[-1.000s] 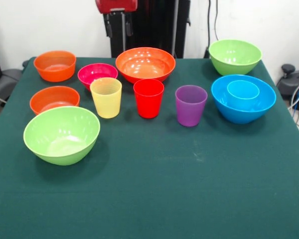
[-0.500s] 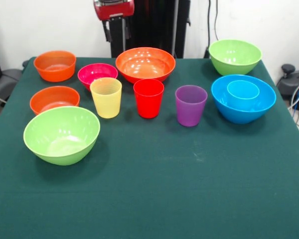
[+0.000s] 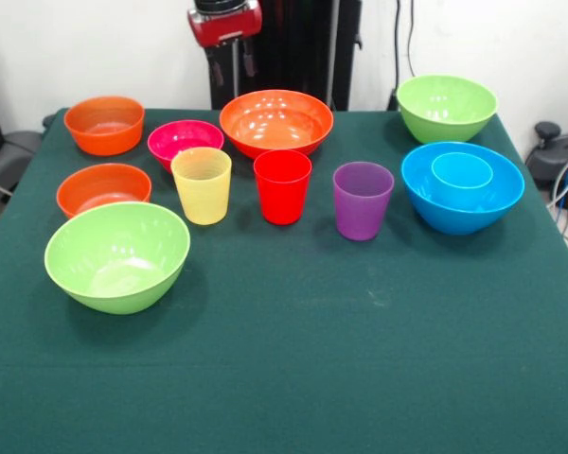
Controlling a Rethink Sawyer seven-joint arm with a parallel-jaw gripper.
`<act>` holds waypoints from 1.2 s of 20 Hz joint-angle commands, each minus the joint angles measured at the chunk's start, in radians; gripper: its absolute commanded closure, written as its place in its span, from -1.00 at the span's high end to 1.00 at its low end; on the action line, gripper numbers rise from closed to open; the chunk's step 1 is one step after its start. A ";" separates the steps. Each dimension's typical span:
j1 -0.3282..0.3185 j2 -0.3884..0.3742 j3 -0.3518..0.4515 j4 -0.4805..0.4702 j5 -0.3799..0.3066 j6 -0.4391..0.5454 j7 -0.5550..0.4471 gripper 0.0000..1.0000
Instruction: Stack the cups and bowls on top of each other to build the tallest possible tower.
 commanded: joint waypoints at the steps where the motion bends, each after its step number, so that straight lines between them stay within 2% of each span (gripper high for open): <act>1: 0.063 0.077 0.023 -0.148 -0.143 -0.042 -0.047 1.00; 2: 0.077 0.090 0.006 -0.167 -0.171 -0.056 -0.030 1.00; 5: 0.080 0.113 -0.003 -0.200 -0.196 -0.042 -0.029 1.00; 7: 0.074 0.106 0.006 -0.208 -0.195 -0.031 -0.040 1.00; 8: 0.101 0.087 -0.011 -0.218 -0.221 -0.044 -0.014 1.00; 10: 0.085 0.069 0.013 -0.208 -0.203 -0.036 -0.033 1.00; 17: 0.169 -0.009 -0.054 -0.227 -0.209 -0.021 0.053 1.00; 24: 0.164 0.001 -0.065 -0.246 -0.200 -0.042 0.041 1.00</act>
